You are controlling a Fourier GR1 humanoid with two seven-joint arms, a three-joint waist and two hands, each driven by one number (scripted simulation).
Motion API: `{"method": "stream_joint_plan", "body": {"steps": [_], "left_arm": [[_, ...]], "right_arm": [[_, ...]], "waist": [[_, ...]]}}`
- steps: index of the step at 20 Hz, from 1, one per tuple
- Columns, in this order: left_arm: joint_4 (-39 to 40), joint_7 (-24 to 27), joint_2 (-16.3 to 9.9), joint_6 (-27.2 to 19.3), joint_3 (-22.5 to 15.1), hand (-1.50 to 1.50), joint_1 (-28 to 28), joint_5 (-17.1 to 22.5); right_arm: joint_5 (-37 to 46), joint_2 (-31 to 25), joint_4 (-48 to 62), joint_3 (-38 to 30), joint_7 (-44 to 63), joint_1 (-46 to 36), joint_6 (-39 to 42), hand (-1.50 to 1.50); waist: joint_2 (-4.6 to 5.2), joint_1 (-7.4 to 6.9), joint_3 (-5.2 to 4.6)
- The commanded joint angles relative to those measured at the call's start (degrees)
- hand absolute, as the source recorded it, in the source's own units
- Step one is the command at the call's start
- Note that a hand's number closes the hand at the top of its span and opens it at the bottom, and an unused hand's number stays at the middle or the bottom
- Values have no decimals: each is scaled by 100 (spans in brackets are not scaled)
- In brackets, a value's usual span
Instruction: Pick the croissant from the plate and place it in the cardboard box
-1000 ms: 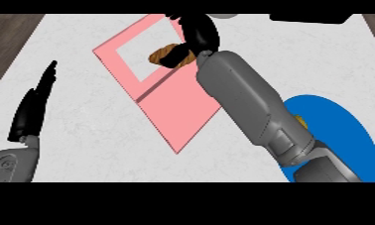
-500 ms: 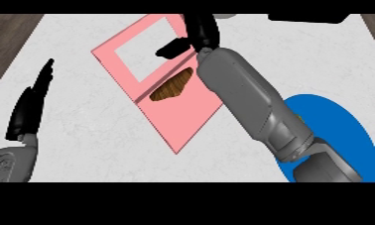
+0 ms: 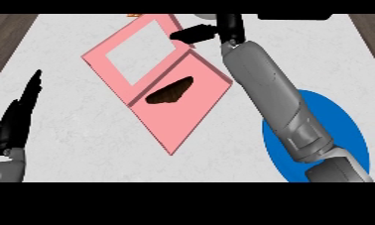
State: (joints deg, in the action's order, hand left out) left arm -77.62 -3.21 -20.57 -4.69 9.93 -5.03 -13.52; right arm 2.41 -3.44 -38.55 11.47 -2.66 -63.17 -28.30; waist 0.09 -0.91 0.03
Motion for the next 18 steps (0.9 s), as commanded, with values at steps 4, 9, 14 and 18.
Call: {"method": "stream_joint_plan", "body": {"steps": [4,9,14,18], "left_arm": [[2,116,-42,-67,206,0,140,25],[-8,-121,38,-74,136,0,-87,-50],[-440,-282,125,-68,42,0,185,-154],[-47,-1,211,-108,69,0,3,-154]], "right_arm": [[-378,-1243,-1066,-463,223,789,925,-150],[-398,-1576,-1953,-519,-2,2111,1083,-150],[-721,-2427,-2462,-996,14,2597,2037,-150],[-905,-3035,-2217,-1281,-609,3086,2943,-150]], "waist": [[-53,187,-1],[-43,194,-2],[-31,123,-1],[-11,139,-2]]}}
